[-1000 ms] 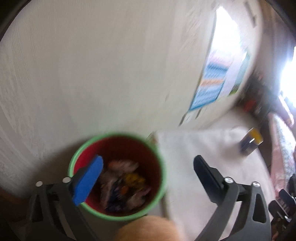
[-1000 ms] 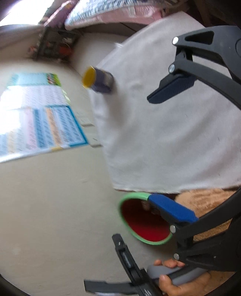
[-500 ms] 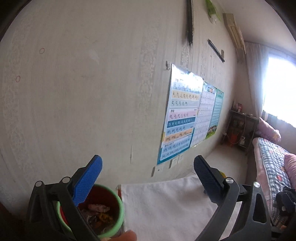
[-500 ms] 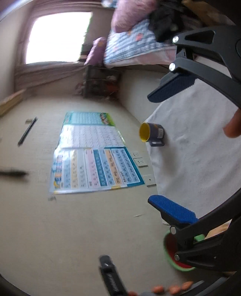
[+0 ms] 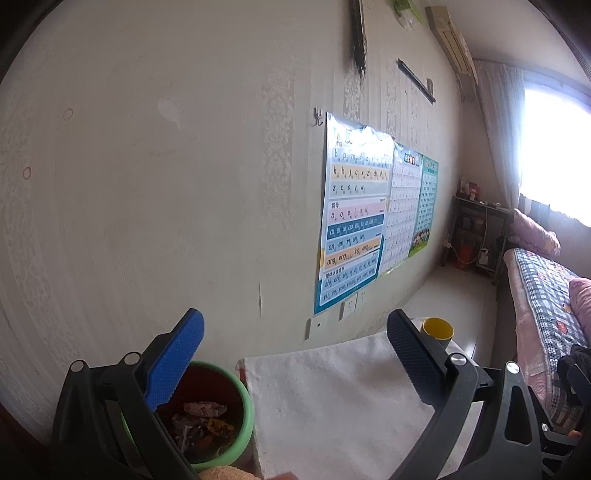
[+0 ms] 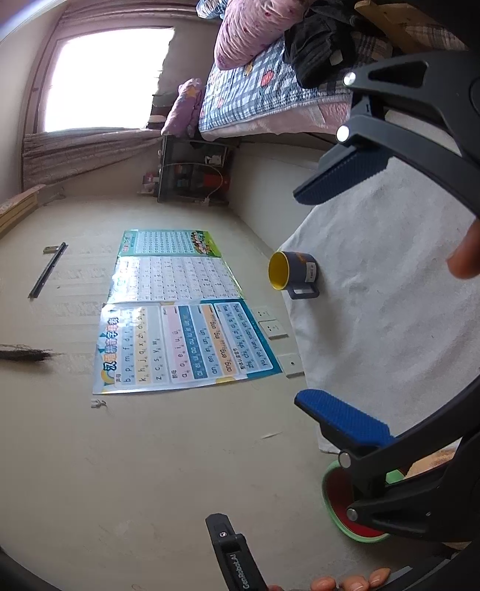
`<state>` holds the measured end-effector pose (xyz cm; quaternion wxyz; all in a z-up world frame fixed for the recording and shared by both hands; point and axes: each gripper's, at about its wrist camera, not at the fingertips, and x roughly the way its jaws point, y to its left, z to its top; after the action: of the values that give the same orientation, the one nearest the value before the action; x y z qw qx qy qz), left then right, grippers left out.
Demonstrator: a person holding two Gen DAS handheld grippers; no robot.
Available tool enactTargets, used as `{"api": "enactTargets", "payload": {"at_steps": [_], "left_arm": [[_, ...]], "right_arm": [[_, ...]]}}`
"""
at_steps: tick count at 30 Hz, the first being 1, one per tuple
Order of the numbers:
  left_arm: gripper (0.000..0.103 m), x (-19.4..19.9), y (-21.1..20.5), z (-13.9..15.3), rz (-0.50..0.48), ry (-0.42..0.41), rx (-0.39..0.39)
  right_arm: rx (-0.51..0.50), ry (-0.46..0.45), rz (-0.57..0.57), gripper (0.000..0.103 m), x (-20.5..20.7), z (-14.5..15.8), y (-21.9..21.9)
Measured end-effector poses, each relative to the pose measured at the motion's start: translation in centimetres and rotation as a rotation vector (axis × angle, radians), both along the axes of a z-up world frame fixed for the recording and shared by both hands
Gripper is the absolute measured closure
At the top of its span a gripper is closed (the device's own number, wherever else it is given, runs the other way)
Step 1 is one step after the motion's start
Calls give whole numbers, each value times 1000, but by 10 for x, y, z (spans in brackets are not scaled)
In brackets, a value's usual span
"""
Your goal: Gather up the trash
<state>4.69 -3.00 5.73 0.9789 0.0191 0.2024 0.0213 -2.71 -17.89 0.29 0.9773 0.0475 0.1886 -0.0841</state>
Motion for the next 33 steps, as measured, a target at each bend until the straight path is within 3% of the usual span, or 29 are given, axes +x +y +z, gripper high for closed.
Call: {"api": "enactTargets", "payload": {"at_steps": [33], "left_arm": [[8,10,1,-12,14,57,8]], "right_arm": [[27,65,9,5,6,-13,2]]}}
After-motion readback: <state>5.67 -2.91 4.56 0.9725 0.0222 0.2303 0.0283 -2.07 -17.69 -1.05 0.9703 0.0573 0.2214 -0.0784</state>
